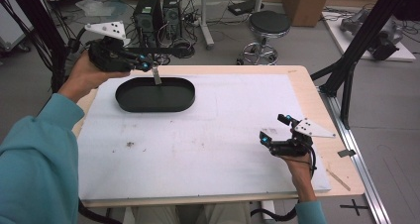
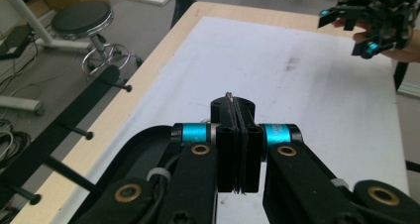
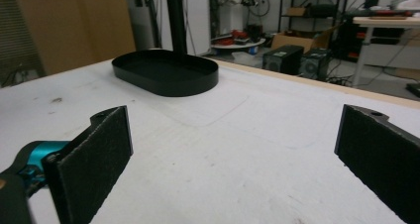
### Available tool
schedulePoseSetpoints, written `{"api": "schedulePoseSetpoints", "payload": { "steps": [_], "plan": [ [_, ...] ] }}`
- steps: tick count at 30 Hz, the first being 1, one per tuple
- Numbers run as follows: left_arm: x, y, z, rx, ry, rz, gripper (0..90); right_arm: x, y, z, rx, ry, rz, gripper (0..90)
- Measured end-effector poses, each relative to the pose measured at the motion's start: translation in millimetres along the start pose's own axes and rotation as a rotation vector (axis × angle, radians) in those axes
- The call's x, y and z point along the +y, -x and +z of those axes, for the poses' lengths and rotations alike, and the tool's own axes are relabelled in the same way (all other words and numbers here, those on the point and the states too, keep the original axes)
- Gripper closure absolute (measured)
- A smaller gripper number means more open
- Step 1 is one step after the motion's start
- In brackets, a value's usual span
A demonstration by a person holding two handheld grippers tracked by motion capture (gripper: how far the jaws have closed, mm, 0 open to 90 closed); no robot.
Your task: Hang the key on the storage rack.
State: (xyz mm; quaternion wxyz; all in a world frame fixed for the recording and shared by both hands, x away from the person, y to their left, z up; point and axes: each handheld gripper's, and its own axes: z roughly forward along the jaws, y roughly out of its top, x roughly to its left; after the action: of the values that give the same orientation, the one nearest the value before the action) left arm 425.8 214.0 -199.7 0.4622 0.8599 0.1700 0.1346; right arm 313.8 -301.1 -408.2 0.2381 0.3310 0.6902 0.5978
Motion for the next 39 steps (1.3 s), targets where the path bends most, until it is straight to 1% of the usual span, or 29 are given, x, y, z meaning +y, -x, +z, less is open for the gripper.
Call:
{"api": "schedulePoseSetpoints", "payload": {
  "steps": [4,6,8,9,11,13,15,17,19,20,21,22,23,25,28,29,31,32,33,35,36,37,38,39],
  "plan": [
    [1.1,-8.9,-0.1,0.032,-0.027,-0.012,88.5,-9.8,5.3,-7.2,-0.034,0.019,0.009,0.5],
    [1.1,-13.1,-0.6,0.039,-0.035,-0.017,88.5,-13.3,6.6,-9.3,-0.046,0.023,0.010,0.5],
    [0.4,-16.6,-0.7,0.049,-0.038,-0.022,88.4,-15.5,8.8,-10.0,-0.048,0.016,0.004,0.4],
    [-0.3,-17.5,-0.2,0.055,-0.038,-0.030,88.4,-16.8,9.1,-10.5,-0.050,0.011,0.009,0.5],
    [-2.9,-22.0,1.5,0.066,-0.053,-0.044,88.5,-19.1,10.4,-11.2,-0.049,0.014,0.008,0.5],
    [-4.9,-26.6,3.5,0.076,-0.066,-0.050,88.4,-20.9,11.2,-11.4,-0.056,0.006,0.007,0.5],
    [-7.0,-30.3,6.3,0.083,-0.070,-0.066,88.4,-23.6,11.2,-12.4,-0.059,0.008,0.021,0.5],
    [-8.5,-33.9,8.8,0.098,-0.085,-0.070,88.4,-25.7,12.3,-12.6,-0.066,0.010,0.015,0.5],
    [-10.9,-37.7,12.1,0.105,-0.097,-0.080,88.4,-28.1,12.4,-13.2,-0.066,0.002,0.027,0.5],
    [-11.8,-39.0,13.7,0.115,-0.103,-0.087,88.4,-29.3,12.8,-13.3,-0.070,0.003,0.025,0.5],
    [-13.1,-41.2,15.4,0.111,-0.107,-0.095,88.4,-30.2,12.9,-13.6,-0.072,0.003,0.022,0.5],
    [-13.6,-42.1,16.8,0.125,-0.116,-0.098,88.4,-31.2,12.4,-14.3,-0.074,0.003,0.024,0.5],
    [-14.2,-43.9,18.0,0.129,-0.124,-0.105,88.4,-31.7,12.7,-14.6,-0.079,0.005,0.020,0.5],
    [-15.9,-46.9,19.9,0.152,-0.134,-0.124,88.4,-32.9,12.6,-15.2,-0.085,0.016,0.018,0.5],
    [-18.1,-51.4,21.1,0.173,-0.141,-0.143,88.4,-34.4,12.2,-16.1,-0.088,0.031,0.027,0.5],
    [-19.0,-52.9,21.5,0.175,-0.145,-0.151,88.4,-35.0,12.9,-16.4,-0.088,0.044,0.020,0.5],
    [-20.5,-55.3,22.8,0.194,-0.155,-0.163,88.4,-36.4,12.8,-17.0,-0.085,0.055,0.036,0.5],
    [-21.2,-56.5,23.4,0.190,-0.158,-0.169,88.4,-37.5,13.0,-17.1,-0.075,0.069,0.039,0.5],
    [-21.6,-57.2,23.8,0.196,-0.164,-0.169,88.4,-38.5,13.0,-17.2,-0.068,0.082,0.042,0.5],
    [-22.9,-59.2,26.5,0.200,-0.176,-0.177,88.4,-40.2,12.3,-17.6,-0.072,0.095,0.037,0.5],
    [-23.4,-59.4,28.1,0.211,-0.178,-0.182,88.4,-40.4,12.9,-17.7,-0.073,0.098,0.032,0.5],
    [-23.9,-60.1,29.2,0.208,-0.178,-0.186,88.3,-40.8,12.6,-18.0,-0.070,0.101,0.037,0.5],
    [-24.5,-60.5,30.2,0.209,-0.175,-0.189,88.3,-41.1,12.8,-18.3,-0.078,0.108,0.033,0.5],
    [-25.1,-61.1,31.7,0.219,-0.178,-0.193,88.3,-41.3,12.8,-18.5,-0.079,0.110,0.031,0.4]
  ]
}}
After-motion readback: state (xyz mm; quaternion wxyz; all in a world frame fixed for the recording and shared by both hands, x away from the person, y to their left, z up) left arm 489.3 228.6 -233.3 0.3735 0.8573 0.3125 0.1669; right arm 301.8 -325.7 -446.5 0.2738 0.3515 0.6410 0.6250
